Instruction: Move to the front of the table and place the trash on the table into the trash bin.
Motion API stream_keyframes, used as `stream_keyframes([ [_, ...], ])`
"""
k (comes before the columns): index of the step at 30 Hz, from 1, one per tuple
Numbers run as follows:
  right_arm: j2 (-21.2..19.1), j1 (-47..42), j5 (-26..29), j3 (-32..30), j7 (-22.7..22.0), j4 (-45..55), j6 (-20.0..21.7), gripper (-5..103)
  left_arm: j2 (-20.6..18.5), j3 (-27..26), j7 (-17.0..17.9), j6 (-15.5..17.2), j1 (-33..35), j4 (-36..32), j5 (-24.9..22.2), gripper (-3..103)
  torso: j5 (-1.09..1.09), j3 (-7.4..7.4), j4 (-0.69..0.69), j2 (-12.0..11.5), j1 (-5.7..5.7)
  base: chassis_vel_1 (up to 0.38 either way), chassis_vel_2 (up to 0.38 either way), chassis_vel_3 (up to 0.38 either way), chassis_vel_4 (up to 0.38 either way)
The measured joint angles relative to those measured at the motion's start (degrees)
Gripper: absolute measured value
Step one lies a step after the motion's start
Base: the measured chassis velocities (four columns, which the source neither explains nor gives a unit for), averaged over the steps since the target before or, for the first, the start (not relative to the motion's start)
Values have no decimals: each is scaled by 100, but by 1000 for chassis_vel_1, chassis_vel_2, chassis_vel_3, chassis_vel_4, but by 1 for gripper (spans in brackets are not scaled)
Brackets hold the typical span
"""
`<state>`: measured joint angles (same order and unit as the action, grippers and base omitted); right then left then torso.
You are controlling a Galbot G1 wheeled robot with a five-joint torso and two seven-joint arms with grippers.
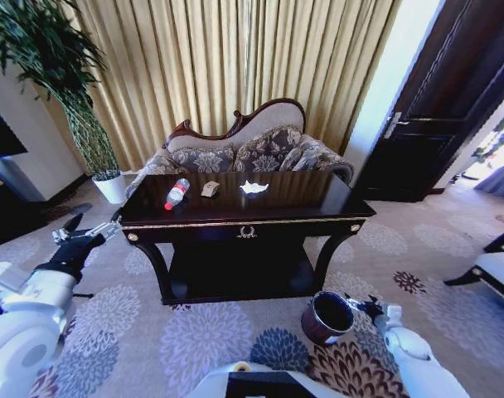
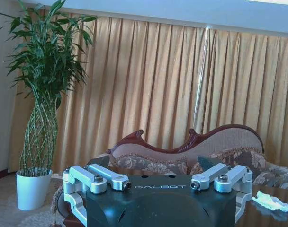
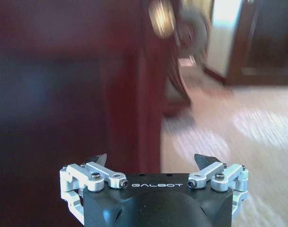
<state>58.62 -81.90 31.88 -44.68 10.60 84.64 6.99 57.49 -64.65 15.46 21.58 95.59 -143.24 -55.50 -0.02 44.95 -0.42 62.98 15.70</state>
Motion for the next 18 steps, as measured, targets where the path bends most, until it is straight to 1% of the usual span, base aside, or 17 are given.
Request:
stream_keyframes([
  [1,-21,-68,117,-77,-4,390,2,100,5,11,0,0,-8,-1,0,100,0,0,0,0,0,0,0,0,0],
  [2,-21,-68,117,-77,-4,390,2,100,5,11,0,0,-8,-1,0,100,0,0,0,0,0,0,0,0,0],
  [3,-34,-107,197,-143,-16,688,10,100,6,16,-2,0,-12,-1,0,100,0,0,-1,0,0,0,0,0,0],
  [4,-56,-168,358,-272,-133,1310,85,100,5,16,2,0,-17,0,-1,100,-2,0,2,0,0,0,0,0,0],
  [5,-56,-168,358,-272,-133,1310,85,100,5,16,2,0,-17,0,-1,100,-2,0,2,0,0,0,0,0,0],
  [7,-76,-217,584,-418,-336,2149,315,100,-8,-2,3,0,-16,-1,-2,100,0,0,0,0,0,0,0,0,0],
  [8,-76,-217,584,-418,-336,2149,315,100,-8,-2,3,0,-16,-1,-2,100,0,0,0,0,0,0,0,0,0],
  [9,-86,-229,648,-472,-407,2480,398,100,-13,-11,4,0,-16,0,-3,100,-3,0,0,0,0,0,0,0,0],
  [10,-86,-229,648,-472,-407,2480,398,100,-13,-11,4,0,-16,0,-3,100,-3,0,0,0,0,0,0,0,0],
  [11,-107,-262,732,-538,-520,3106,565,100,-23,-28,9,-30,-16,-1,-4,100,-2,0,0,0,0,0,0,0,0],
  [12,-124,-261,779,-560,-649,3529,697,100,-29,-46,11,-89,-14,-1,-4,100,-1,0,0,0,0,0,0,0,0],
  [13,-124,-261,779,-560,-649,3529,697,100,-29,-46,11,-89,-14,-1,-4,100,-1,0,0,0,0,0,0,0,0],
  [15,-150,-202,847,-560,-827,3940,892,100,-30,-80,11,-116,-3,0,-4,100,-1,0,0,0,0,0,0,0,0],
  [18,-168,-157,849,-552,-906,4152,982,100,-20,-96,11,-120,6,0,-3,100,0,0,0,0,0,0,0,0,0],
])
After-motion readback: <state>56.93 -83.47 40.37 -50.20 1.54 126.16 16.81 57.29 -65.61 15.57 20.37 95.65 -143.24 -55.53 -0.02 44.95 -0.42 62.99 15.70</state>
